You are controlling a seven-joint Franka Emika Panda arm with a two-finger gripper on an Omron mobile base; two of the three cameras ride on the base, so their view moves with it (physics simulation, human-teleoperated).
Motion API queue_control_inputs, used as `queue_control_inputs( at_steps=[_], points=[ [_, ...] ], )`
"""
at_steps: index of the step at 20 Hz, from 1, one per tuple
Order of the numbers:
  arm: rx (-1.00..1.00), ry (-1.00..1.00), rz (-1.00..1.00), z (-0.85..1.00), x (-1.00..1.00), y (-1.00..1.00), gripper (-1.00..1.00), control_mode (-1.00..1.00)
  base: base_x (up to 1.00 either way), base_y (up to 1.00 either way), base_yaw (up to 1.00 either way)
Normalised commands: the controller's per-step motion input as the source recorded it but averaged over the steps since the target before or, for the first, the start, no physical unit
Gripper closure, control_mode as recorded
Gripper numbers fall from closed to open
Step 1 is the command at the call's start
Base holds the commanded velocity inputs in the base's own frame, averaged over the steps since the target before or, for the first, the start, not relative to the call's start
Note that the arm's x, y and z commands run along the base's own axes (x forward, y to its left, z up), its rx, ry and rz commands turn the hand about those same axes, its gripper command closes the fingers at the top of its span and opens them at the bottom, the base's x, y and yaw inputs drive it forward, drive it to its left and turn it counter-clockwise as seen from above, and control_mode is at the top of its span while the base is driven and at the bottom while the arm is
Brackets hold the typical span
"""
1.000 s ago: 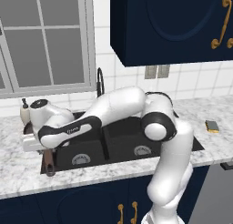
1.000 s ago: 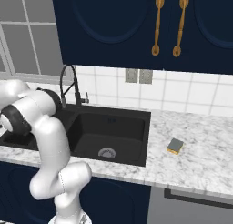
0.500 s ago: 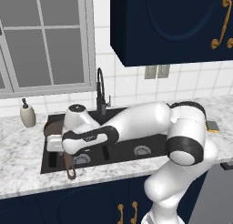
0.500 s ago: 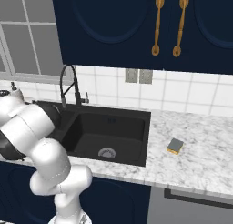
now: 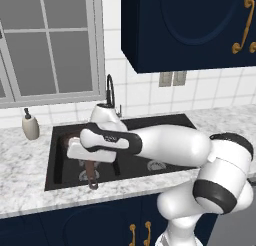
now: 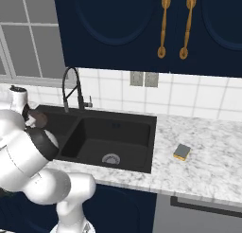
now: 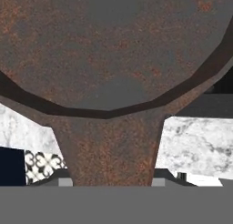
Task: Pick the pan and sponge and place them into the sink. Then turn on the water.
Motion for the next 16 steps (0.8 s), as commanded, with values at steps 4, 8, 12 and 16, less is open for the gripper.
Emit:
queue_control_inputs(
  at_steps=[4, 8, 12, 16],
  points=[
    [0.00, 0.13, -0.08, 0.19, -0.15, -0.25, 1.00, -1.00, 0.00, 0.00, 0.00],
    [0.00, 0.07, -0.07, 0.13, -0.13, -0.26, 1.00, -1.00, 0.00, 0.00, 0.00],
    [0.00, 0.11, -0.08, 0.16, -0.13, -0.23, 1.00, -1.00, 0.00, 0.00, 0.00],
    [-0.02, 0.09, -0.20, 0.07, -0.17, -0.04, 1.00, -1.00, 0.00, 0.00, 0.00]
  ],
)
